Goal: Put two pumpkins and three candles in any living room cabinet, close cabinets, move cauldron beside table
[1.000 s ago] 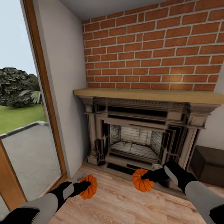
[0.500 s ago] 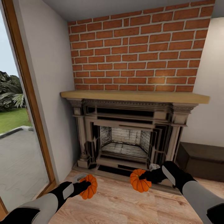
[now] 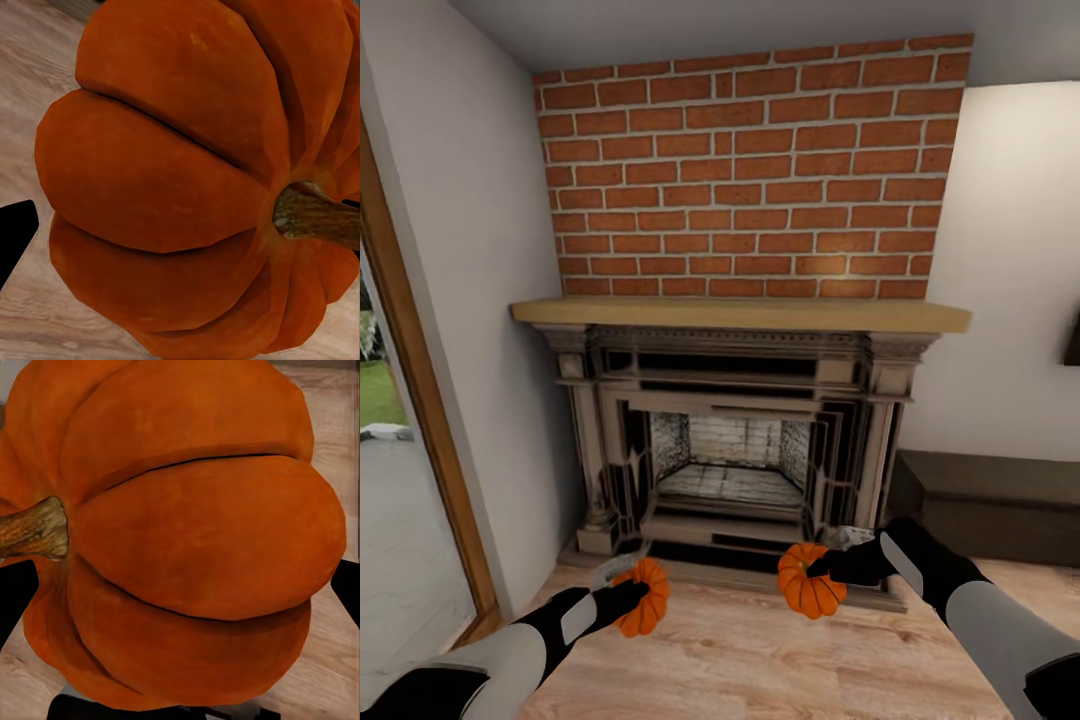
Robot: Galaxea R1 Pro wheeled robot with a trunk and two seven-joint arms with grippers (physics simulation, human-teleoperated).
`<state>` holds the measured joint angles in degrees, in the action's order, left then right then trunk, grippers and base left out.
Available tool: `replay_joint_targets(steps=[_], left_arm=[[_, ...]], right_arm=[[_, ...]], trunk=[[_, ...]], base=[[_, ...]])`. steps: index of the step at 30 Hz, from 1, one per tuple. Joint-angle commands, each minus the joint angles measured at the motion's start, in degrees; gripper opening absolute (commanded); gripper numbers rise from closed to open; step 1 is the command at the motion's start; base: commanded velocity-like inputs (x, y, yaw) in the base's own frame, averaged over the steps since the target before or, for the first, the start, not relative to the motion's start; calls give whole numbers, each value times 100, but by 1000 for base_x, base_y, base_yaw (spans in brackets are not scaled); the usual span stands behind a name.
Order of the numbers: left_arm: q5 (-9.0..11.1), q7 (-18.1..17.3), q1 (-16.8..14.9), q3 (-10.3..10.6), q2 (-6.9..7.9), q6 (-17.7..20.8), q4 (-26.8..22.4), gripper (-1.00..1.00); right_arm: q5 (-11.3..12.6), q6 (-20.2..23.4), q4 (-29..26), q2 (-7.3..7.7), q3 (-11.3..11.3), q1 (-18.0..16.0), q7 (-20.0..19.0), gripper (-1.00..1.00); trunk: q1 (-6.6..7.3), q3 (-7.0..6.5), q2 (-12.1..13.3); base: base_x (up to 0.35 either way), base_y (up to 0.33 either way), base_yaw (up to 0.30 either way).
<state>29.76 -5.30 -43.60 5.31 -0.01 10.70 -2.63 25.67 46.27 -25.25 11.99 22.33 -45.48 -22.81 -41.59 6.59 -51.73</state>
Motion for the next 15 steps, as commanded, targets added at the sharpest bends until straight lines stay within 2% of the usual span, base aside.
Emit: replay_joint_targets(steps=[1, 15], left_arm=[[56, 3, -2, 43, 1, -17, 22, -100], [56, 3, -2, 40, 1, -86, 78, -100]], right_arm=[[-18, 9, -6, 6, 26, -5, -20, -100], [-13, 6, -6, 14, 26, -5, -22, -100]], trunk=[[-1, 2, -7], [-1, -99, -7]], base=[[0, 0, -219], [0, 0, -214]])
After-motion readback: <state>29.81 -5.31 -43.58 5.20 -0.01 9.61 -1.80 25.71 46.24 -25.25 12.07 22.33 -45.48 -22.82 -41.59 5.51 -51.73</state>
